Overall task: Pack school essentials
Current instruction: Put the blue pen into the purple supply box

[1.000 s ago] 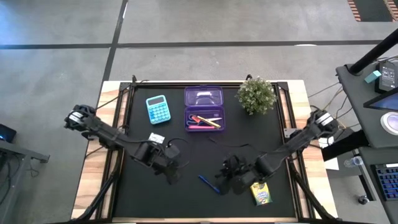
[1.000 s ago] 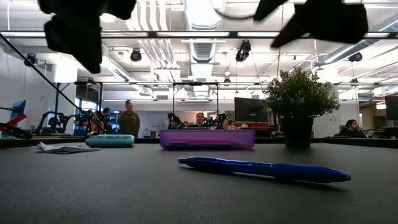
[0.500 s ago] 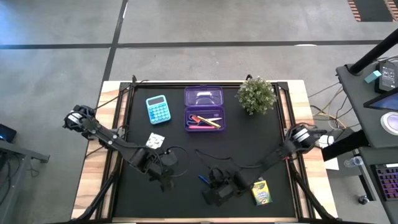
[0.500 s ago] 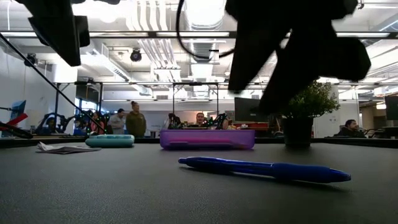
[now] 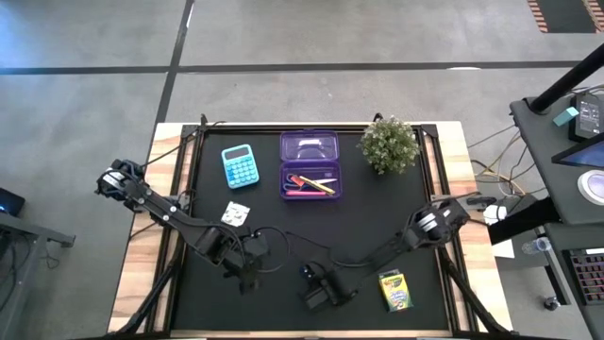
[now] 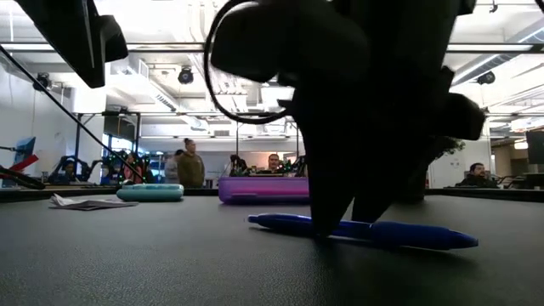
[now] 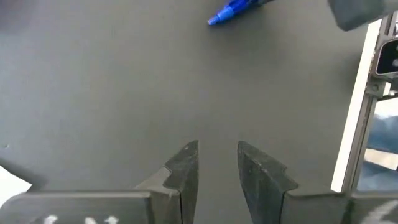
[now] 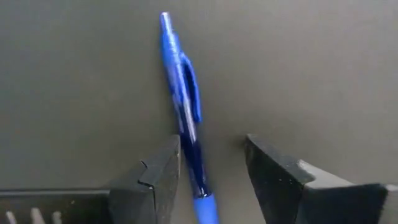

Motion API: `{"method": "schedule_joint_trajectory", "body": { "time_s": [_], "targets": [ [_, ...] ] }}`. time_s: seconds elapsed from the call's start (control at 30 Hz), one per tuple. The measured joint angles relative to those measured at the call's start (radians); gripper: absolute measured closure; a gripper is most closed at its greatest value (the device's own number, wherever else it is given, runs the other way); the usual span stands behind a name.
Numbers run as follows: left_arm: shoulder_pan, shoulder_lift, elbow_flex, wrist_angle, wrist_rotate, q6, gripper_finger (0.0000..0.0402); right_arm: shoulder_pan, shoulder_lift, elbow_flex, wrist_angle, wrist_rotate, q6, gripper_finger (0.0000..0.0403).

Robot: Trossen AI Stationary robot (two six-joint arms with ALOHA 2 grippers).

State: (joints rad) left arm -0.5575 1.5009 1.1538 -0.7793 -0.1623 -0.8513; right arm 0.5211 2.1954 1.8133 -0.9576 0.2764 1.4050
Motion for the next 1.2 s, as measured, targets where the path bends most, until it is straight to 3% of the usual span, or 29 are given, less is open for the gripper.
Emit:
{"method": "schedule_joint_trajectory", "body": {
  "time_s": [0.17, 0.43, 0.63, 0.83, 1.2],
  "targets": [
    [0.000, 0.000, 0.000, -0.003, 0.000, 0.019, 0.0310, -0.009, 0.061, 0.083, -0.063, -0.021, -0.020, 0.0272],
    [0.000, 0.000, 0.000, -0.019, 0.000, 0.047, 0.0310, -0.024, 0.112, 0.136, -0.077, -0.094, -0.047, 0.0381],
    [0.000, -0.015, 0.000, -0.019, 0.000, 0.059, 0.0310, -0.037, 0.060, 0.130, -0.119, -0.092, -0.063, 0.0386],
    [0.004, -0.060, 0.001, -0.017, -0.039, 0.077, 0.0310, -0.089, -0.044, 0.130, -0.284, 0.037, -0.143, 0.0388],
    [0.028, -0.162, 0.003, -0.016, -0.193, 0.079, 0.0310, -0.364, -0.153, 0.115, -0.286, 0.198, -0.606, 0.0389]
  ]
}}
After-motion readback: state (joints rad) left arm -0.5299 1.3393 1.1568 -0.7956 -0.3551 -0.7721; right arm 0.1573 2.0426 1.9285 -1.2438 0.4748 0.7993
